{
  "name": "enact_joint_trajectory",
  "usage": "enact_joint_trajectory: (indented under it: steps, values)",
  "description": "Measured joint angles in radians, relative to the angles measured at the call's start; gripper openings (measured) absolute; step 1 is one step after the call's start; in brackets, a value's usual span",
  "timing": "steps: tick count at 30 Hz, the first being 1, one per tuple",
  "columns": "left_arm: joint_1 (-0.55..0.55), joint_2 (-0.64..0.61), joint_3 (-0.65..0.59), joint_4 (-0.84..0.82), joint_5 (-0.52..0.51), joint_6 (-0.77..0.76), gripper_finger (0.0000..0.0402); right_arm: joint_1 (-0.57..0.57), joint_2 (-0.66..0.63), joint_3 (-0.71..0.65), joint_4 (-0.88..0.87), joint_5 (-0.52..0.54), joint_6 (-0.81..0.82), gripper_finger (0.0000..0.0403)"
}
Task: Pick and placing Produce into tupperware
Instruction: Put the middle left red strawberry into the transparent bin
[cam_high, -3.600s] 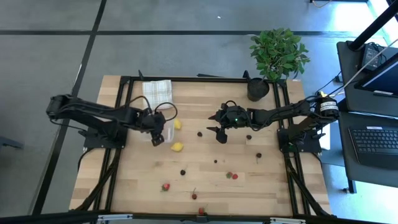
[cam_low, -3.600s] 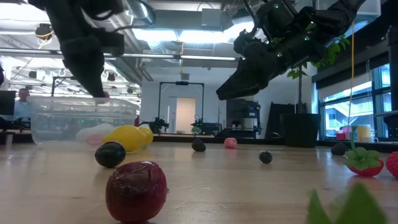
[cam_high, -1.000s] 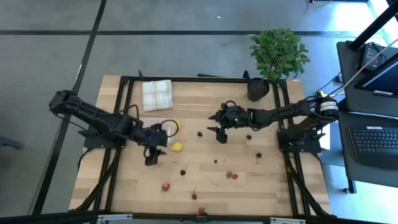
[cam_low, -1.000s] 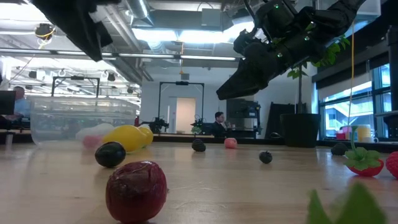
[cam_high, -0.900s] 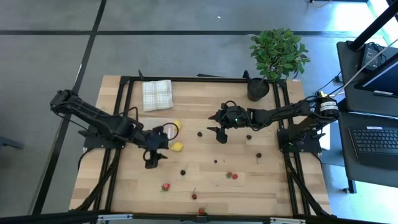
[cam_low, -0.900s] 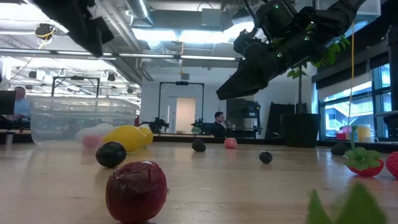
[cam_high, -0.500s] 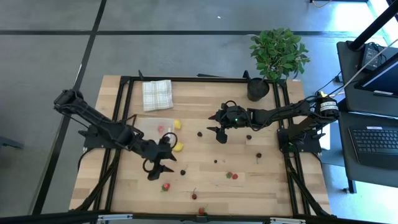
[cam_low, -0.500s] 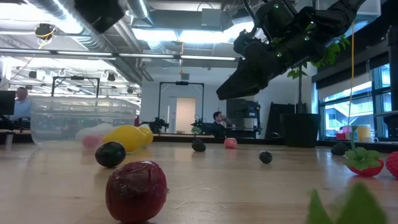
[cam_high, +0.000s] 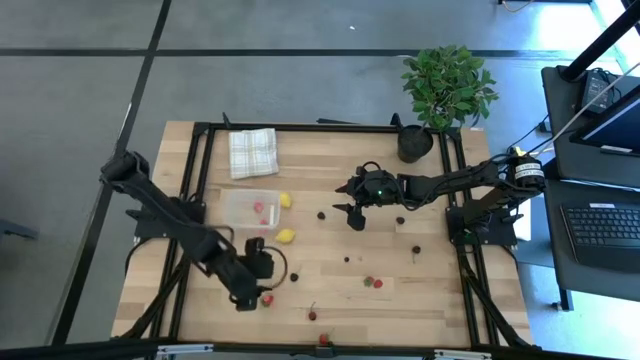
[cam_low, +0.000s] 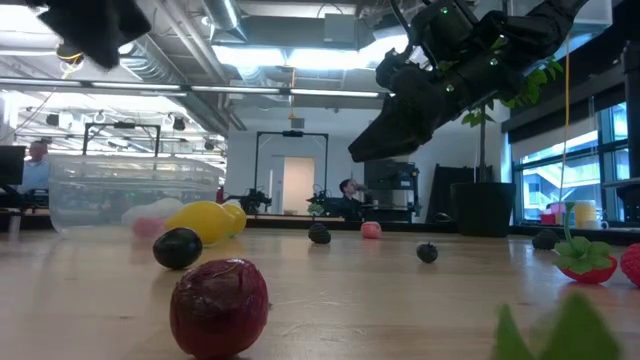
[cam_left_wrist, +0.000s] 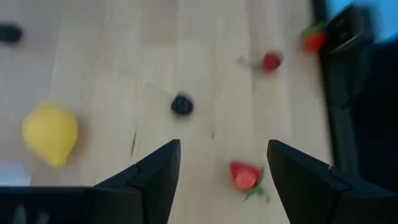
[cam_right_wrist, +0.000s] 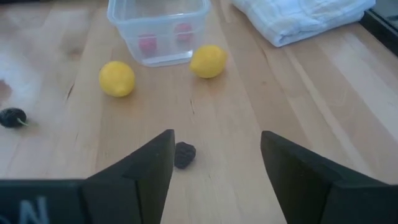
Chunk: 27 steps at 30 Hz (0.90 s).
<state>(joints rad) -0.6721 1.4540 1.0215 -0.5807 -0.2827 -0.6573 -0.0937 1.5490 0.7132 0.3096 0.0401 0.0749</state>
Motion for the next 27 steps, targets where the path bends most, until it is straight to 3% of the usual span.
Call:
enact_joint_trajectory:
  steps: [8, 27]
  values:
    - [-0.023, 0.190, 0.166, -0.205, 0.043, -0.164, 0.0232, 0.001, 0.000, 0.000, 0.000, 0.000, 0.029, 0.0240]
    - [-0.058, 0.401, 0.211, -0.186, 0.105, -0.253, 0.0231, 0.016, 0.000, 0.000, 0.000, 0.000, 0.052, 0.0240]
